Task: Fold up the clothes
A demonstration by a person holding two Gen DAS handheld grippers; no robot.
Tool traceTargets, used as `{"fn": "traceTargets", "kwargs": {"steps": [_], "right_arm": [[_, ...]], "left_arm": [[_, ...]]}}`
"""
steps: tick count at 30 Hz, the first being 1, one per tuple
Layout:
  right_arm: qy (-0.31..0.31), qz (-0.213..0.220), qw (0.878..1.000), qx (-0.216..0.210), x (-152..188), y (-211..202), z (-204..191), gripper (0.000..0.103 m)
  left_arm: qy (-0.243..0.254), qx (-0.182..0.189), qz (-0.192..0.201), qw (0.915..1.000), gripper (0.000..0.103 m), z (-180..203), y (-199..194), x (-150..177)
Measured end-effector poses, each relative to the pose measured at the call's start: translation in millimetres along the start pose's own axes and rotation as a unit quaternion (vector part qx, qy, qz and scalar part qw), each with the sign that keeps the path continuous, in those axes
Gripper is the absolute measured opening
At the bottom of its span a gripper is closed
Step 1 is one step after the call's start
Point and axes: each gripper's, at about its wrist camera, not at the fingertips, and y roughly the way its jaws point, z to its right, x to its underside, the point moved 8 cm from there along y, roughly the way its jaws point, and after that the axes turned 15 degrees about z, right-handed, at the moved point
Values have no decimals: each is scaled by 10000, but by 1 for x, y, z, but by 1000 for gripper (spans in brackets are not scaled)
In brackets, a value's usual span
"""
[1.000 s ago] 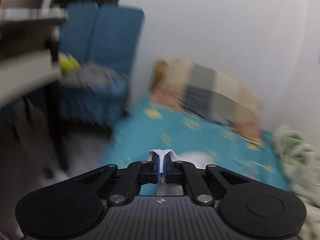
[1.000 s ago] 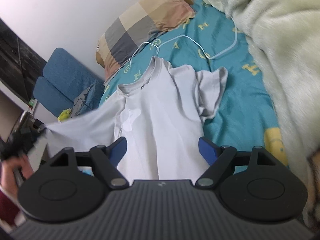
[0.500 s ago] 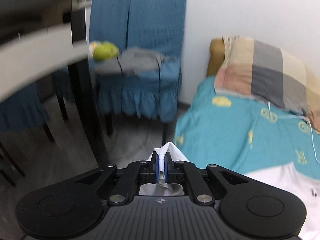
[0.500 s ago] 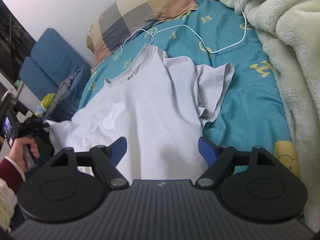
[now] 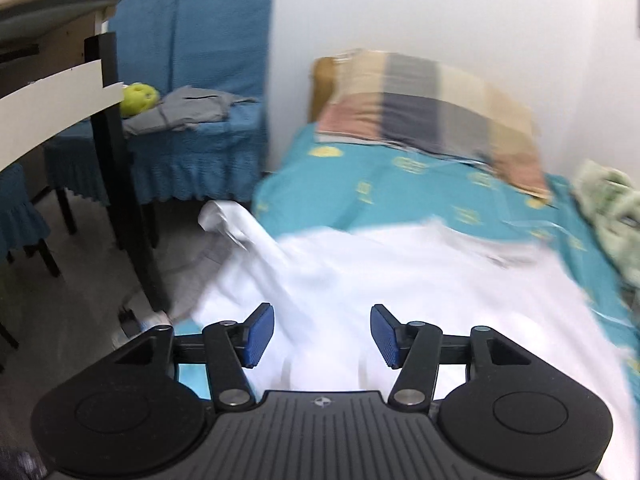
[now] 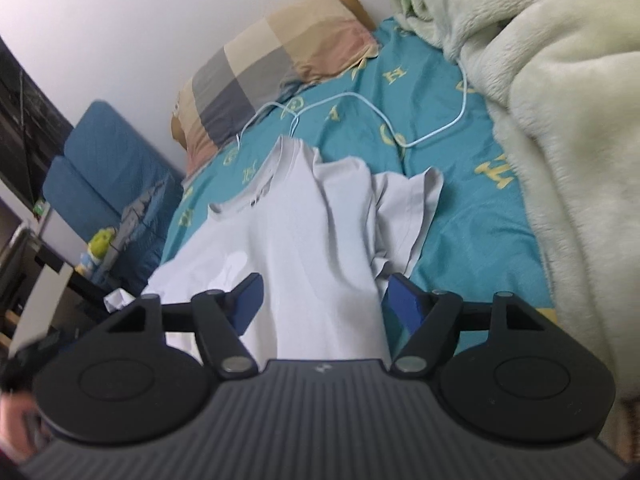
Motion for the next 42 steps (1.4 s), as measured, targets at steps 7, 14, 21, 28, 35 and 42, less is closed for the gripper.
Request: {"fn": "traceTargets", "kwargs": {"steps": [7,14,21,28,35,42], "right_arm": [[53,265,9996,102,-15,0,16,55],[276,603,9966,488,-23,47,47,57],[482,657,9932,837,-21,109,81,56],[64,461,9964,708,-10,153,74,8],[-893,1155,9829,1120,-72,131,57,6],[-1805,1445,9564,1783,-148,119,46,6]], "left_arm": [[-502,712,-215,9960,60,87,-117,67],[-736,916,-287,9927,61,109,-140,111],[-1269,917,-290,9872,61,76,-91,109],[-1561,1147,-203,9808,60,85,-76,109],[-1798,1124,-140,9772,59,76,-70,104],[-1652,981,41,9814,59,67,-70,92]]}}
